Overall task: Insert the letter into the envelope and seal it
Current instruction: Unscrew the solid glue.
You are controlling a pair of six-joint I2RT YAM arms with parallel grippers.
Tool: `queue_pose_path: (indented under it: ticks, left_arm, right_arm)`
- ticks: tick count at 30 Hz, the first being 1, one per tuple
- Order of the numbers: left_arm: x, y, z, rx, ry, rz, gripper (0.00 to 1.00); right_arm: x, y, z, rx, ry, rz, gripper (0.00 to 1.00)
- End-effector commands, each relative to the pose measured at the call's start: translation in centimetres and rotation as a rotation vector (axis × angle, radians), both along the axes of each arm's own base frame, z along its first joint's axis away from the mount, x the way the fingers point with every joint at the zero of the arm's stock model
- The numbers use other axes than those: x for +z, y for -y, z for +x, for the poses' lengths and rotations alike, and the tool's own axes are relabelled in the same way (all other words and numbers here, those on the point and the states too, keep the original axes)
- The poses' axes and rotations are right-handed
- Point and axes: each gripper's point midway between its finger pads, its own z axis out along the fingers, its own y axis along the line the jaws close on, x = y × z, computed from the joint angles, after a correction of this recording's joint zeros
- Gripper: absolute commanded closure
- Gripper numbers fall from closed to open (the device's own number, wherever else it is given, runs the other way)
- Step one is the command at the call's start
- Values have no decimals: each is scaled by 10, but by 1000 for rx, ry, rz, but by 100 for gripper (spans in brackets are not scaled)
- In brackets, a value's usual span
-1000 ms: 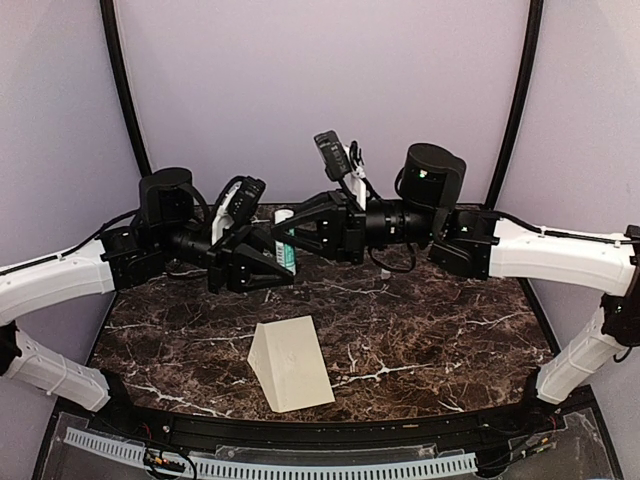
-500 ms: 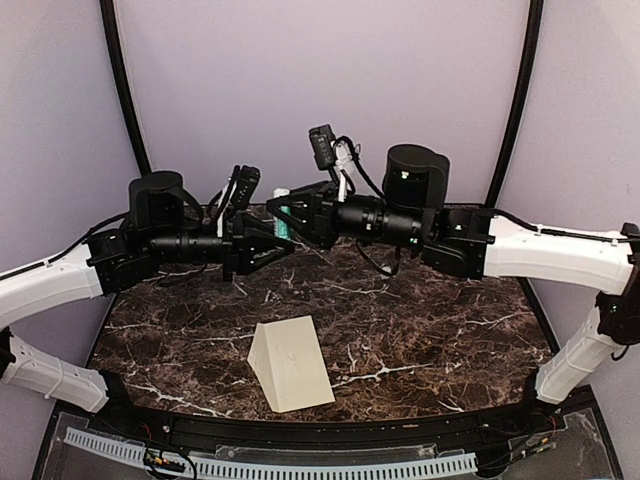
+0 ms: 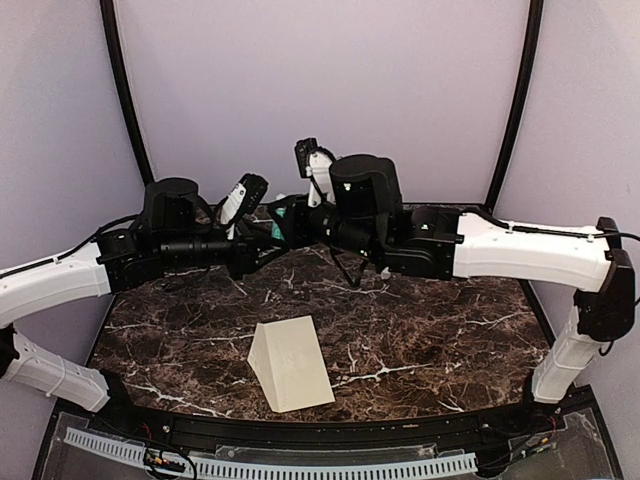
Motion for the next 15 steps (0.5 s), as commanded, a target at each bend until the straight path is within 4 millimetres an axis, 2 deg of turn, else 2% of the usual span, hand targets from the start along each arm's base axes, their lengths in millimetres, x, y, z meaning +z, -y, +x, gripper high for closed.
queue_pose_path:
  ticks: [1, 4, 6, 7, 8, 11, 13, 15]
  left_arm:
    - [28, -2, 9, 31, 74, -57, 100]
    - [30, 1, 4, 2, 59, -70, 100]
    - [33, 2, 3, -6, 57, -77, 100]
    - [34, 1, 3, -7, 58, -81, 100]
    - [35, 1, 2, -11, 55, -86, 100]
    - [39, 1, 1, -30, 54, -103, 100]
    - [42, 5, -8, -88, 57, -120, 100]
    - [46, 12, -25, -199, 61, -143, 100]
  right_arm:
    - [13, -6, -24, 78, -19, 45, 81]
    - [28, -1, -40, 195, 18, 97, 65]
    - [43, 12, -50, 243, 52, 135, 53]
    - [43, 17, -52, 249, 69, 135, 49]
    - [54, 27, -57, 257, 96, 159, 46]
    - [64, 49, -63, 271, 135, 195, 40]
    - [64, 61, -62, 289, 140, 208, 38]
    - [63, 69, -67, 359, 147, 235, 36]
